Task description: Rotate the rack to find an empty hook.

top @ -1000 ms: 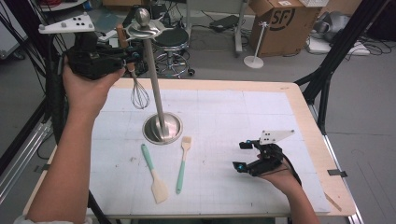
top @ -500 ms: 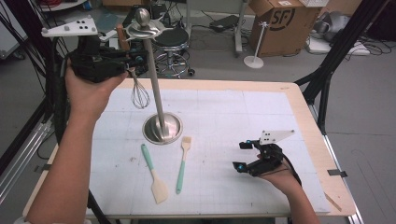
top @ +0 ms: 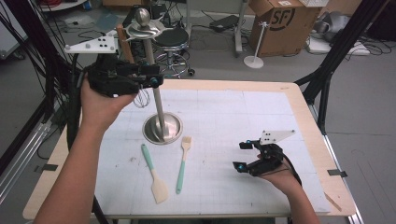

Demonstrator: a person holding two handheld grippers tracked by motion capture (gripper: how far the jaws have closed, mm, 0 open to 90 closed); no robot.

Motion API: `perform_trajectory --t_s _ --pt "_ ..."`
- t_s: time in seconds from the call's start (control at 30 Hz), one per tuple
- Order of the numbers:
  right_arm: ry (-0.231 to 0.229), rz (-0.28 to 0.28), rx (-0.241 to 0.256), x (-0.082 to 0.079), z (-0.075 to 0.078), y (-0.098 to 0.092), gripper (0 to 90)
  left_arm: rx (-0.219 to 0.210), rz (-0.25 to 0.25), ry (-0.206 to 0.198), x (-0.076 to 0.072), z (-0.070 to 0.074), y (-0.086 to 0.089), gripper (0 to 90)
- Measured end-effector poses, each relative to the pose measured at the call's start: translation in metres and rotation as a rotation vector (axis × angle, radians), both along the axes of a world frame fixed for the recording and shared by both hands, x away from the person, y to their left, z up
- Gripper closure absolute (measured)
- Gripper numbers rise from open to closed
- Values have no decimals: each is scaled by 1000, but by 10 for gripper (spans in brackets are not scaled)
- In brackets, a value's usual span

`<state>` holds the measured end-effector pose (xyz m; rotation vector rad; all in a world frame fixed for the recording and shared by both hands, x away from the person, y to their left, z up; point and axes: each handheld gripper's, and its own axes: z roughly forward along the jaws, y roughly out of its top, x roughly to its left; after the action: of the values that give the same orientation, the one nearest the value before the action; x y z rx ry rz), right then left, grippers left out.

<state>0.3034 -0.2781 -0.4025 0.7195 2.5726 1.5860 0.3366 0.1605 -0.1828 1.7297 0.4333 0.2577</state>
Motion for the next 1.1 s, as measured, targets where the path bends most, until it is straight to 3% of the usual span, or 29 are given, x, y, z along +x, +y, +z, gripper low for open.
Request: perform_trajectory --t_s 0.57,0.83,1.1 --pt "-1 0 5 0 1 -1 126 50 -39 39 -2 -49 -9 383" --pt "5 -1 8 -1 1 -1 126 62 -96 59 -2 -67 -13 320" --pt "-1 -1 9 -1 1 -1 126 60 -155 74 -6 -76 -13 302"
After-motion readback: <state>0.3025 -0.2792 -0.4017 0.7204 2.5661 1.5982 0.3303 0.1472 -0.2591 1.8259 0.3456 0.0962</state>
